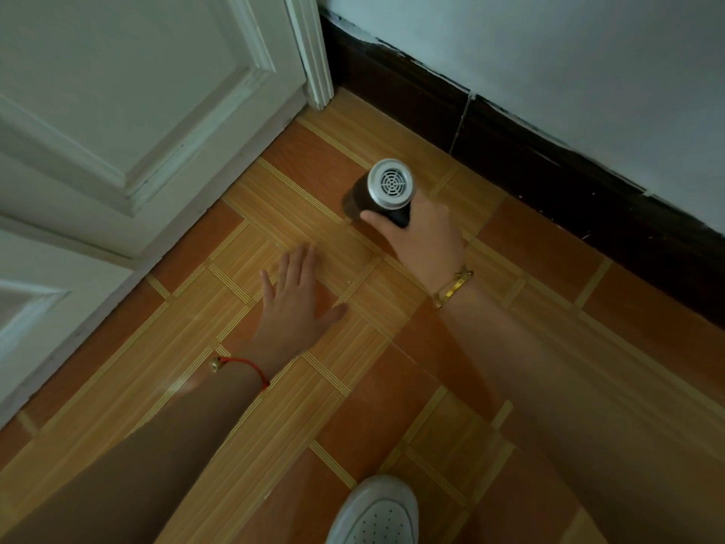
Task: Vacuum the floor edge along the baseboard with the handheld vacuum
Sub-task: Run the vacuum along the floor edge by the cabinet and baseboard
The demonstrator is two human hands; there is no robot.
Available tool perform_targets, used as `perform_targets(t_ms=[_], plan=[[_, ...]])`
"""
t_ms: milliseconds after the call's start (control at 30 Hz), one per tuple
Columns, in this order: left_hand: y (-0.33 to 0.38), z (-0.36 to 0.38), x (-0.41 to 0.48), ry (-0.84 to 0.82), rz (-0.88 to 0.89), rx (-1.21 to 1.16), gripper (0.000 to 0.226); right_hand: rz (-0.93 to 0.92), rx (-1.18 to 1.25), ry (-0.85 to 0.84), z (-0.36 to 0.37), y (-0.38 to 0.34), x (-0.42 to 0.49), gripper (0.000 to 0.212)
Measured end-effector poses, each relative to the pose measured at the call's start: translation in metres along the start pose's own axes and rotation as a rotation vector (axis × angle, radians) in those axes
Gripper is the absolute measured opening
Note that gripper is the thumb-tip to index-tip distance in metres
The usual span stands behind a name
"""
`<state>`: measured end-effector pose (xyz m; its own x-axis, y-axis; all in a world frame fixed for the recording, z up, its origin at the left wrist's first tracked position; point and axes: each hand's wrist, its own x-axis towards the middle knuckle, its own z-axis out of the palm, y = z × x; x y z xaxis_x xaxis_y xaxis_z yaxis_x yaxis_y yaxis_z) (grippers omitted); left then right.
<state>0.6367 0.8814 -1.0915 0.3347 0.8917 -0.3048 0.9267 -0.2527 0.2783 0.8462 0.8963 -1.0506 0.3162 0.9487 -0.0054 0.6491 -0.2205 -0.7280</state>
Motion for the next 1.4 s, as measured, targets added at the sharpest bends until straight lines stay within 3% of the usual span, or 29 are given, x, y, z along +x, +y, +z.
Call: perform_targets(t_ms=[133,267,433,633,1000,1167,1300,1400], plan=[[0.014,0.001,-0.001,-0.02,0.022,-0.01,0.104,0.079,-0.04,0.159,-0.029,0.024,-0.013,0.073],[0.032,0.0,0.0,-0.022,0.06,0.003,0.103,0.159,-0.048,0.191,-0.051,0.041,-0.034,0.075],[0.054,-0.001,0.0,-0.027,0.112,0.022,0.104,0.134,-0.082,0.08,-0.063,0.044,-0.069,0.078],[0.077,0.0,-0.006,-0.036,0.176,0.022,0.103,0.16,0.048,-0.026,-0.075,0.052,-0.109,0.069],[0.117,-0.002,-0.02,-0.092,0.258,0.053,0.1,0.4,-0.133,0.238,-0.126,0.1,-0.127,0.076],[0.13,0.0,-0.025,-0.101,0.266,-0.068,0.092,0.382,-0.142,0.198,-0.123,0.097,-0.143,0.079],[0.137,0.002,-0.027,-0.113,0.245,-0.124,0.086,0.339,0.004,0.132,-0.114,0.086,-0.154,0.075],[0.141,0.002,-0.028,-0.105,0.22,-0.227,0.078,0.347,0.084,0.053,-0.107,0.076,-0.156,0.06]])
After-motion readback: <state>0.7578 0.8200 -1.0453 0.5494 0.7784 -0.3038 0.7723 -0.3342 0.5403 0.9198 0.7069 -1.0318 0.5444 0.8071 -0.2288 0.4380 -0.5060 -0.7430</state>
